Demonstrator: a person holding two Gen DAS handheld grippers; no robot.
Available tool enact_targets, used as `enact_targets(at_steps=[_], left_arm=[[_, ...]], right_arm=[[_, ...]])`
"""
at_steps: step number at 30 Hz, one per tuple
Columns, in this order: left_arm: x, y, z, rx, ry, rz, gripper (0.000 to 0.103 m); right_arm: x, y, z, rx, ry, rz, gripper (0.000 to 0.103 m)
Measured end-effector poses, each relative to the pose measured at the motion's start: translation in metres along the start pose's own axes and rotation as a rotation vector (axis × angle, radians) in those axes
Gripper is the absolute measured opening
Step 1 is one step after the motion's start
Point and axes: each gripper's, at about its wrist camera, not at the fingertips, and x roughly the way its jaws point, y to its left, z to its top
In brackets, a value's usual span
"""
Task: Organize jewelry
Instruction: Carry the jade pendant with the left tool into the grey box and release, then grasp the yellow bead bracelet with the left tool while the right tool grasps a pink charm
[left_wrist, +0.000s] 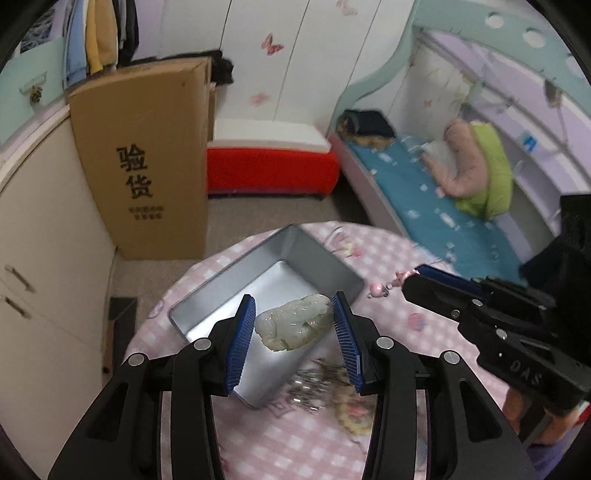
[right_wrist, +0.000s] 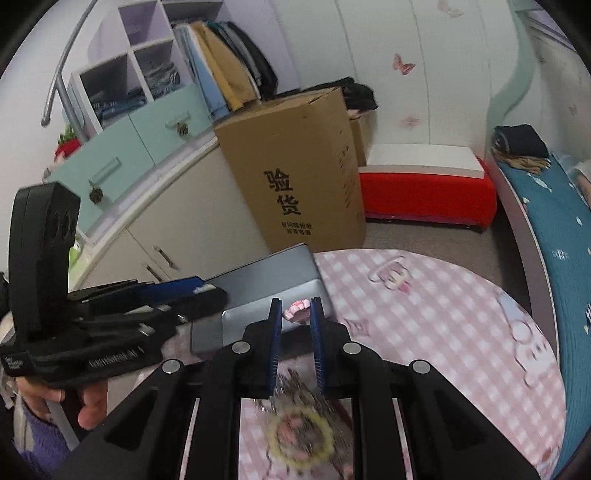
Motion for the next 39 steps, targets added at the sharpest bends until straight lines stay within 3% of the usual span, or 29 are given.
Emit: enact_targets(at_steps=[9, 17, 25, 30, 35, 39], left_arm=[[0.027, 0.019, -0.002, -0.029, 0.061, 0.020, 0.043], [0.025, 0.016, -0.004, -0.007, 0.045, 0.055, 0.044], [0.013, 0.022, -0.008, -0.041, 0.003, 0.104, 0.064], [-0.007, 0.020, -0.013, -0.061, -0.041, 0.106, 0.072], [-0.043, -0.002, -0.029, -0.033, -0.133, 0.130, 0.082], [-0.065, -0.021, -0.046, -0.015, -0.185, 0.127, 0.084]], right_arm=[[0.045, 0.011, 0.005, -0.004, 0.082, -0.012, 0.015], [0.060, 0.006, -0.002, 0.005, 0.129, -0.020, 0.015], [0.056, 0.008, -0.002, -0.008, 0.124, -0.040, 0.020], [0.038, 0.006, -0.004, 0.001, 0.102, -0.048, 0.041], [0.002, 0.007, -0.014, -0.036, 0.059, -0.069, 0.049], [-0.030, 0.003, -0.030, -0.059, 0.024, -0.109, 0.055]])
